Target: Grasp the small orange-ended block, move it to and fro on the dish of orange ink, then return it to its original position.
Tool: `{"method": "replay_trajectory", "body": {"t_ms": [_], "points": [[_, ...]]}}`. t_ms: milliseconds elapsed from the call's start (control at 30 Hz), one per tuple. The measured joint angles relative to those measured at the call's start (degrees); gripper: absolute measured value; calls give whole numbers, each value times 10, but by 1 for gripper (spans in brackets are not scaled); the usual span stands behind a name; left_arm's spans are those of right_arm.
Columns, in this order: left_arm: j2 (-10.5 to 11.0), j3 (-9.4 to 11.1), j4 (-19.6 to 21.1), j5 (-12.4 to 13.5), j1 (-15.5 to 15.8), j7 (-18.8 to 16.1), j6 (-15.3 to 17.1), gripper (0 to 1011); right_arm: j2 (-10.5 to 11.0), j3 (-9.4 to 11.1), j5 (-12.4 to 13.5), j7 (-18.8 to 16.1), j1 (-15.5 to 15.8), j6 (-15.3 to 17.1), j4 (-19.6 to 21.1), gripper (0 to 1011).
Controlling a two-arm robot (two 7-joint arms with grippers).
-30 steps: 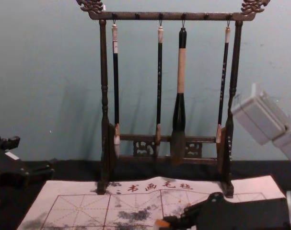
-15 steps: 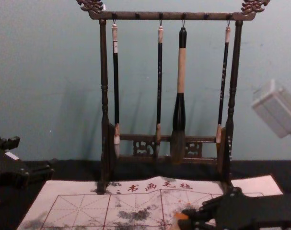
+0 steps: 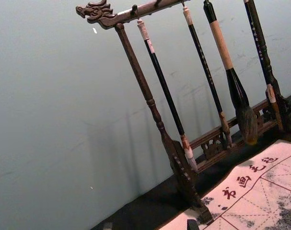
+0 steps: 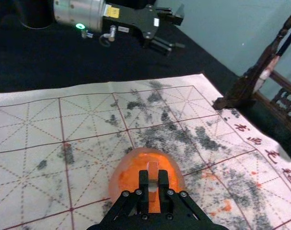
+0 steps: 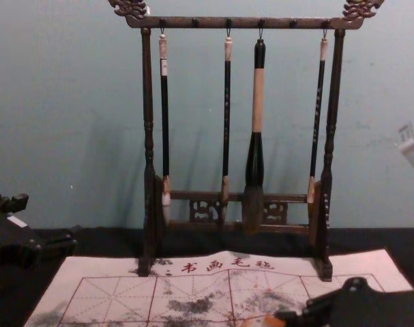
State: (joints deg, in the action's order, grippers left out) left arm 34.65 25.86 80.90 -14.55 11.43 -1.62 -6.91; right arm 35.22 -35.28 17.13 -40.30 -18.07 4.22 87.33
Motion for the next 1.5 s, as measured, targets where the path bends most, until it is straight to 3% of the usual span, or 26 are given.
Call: {"method": "replay_trajectory", "body": {"t_ms": [567,1133,1500], "points": [[0,0,0,0,0,0,0,1001,7,-17,4,-12,7,-3,16,80],[0,0,0,0,0,0,0,1001,-26,-32,-14,5,-20,7,-11,81],[0,0,0,0,0,0,0,1001,-37,-30,-23,13,-32,12,-31,80]]}}
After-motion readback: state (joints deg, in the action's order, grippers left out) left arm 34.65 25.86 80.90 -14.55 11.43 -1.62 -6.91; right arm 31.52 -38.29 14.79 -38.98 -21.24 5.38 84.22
